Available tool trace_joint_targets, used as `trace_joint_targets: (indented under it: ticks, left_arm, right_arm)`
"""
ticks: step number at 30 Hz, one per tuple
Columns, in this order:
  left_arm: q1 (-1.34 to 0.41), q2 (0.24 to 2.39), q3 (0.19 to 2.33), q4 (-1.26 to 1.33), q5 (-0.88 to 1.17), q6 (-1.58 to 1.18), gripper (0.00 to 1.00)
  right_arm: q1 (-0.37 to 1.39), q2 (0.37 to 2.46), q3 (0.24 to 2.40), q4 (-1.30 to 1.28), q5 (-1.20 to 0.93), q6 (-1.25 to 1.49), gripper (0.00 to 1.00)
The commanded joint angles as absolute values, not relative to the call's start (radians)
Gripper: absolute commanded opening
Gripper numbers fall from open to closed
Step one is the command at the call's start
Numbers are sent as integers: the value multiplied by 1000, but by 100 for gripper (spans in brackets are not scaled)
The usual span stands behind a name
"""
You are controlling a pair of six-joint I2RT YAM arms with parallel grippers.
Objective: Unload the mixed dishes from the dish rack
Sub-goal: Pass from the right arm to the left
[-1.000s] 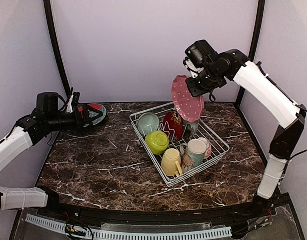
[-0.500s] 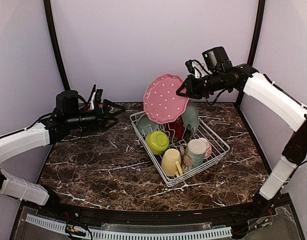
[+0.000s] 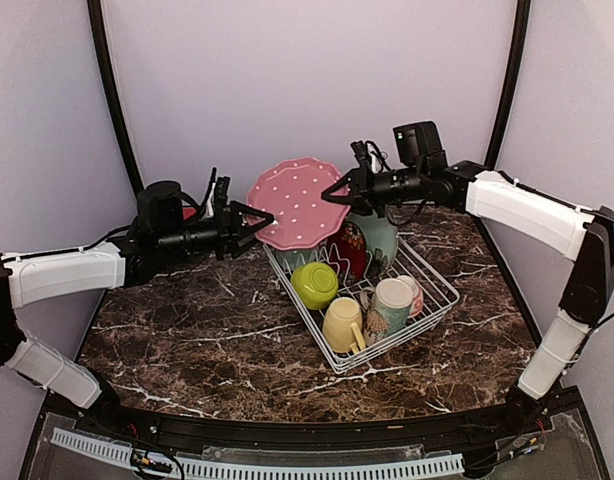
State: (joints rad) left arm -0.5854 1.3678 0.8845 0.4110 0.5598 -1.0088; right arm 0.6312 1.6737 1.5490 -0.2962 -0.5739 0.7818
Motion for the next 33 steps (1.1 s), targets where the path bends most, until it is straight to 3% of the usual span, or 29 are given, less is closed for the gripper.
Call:
trace_joint_targets:
  ticks: [1, 6, 10, 11, 15, 19, 20, 33]
  left_arm:
    - [-588, 1362, 907, 480, 528, -1036, 48]
    - [-588, 1366, 902, 485, 520, -1060, 22]
    - [-582, 1370, 907, 481, 520, -1077, 8]
    - [-580, 1372, 913, 482, 530, -1078, 4]
    - [-552, 1371, 909, 484, 555, -1107, 1]
    - [-489, 1358, 890, 488, 594, -1149, 1]
    - [-462, 1349, 879, 492, 607, -1157, 1]
    - [-33, 1312, 912, 222, 713, -1047, 1]
  right_arm:
    - [636, 1658, 1555, -46, -666, 846, 0]
    - [636, 1658, 1522, -19, -660, 845, 0]
    - [634, 1665, 1516, -32, -655, 811, 0]
    - [632, 1666, 1516, -40, -650, 801, 5]
    - [622, 1663, 1507, -56, -648, 763, 35]
    - [594, 1647, 1487, -89, -624, 709, 89]
    - [583, 1641, 1479, -104, -609, 699, 97]
    - [511, 1547, 1532, -427, -406, 450, 99]
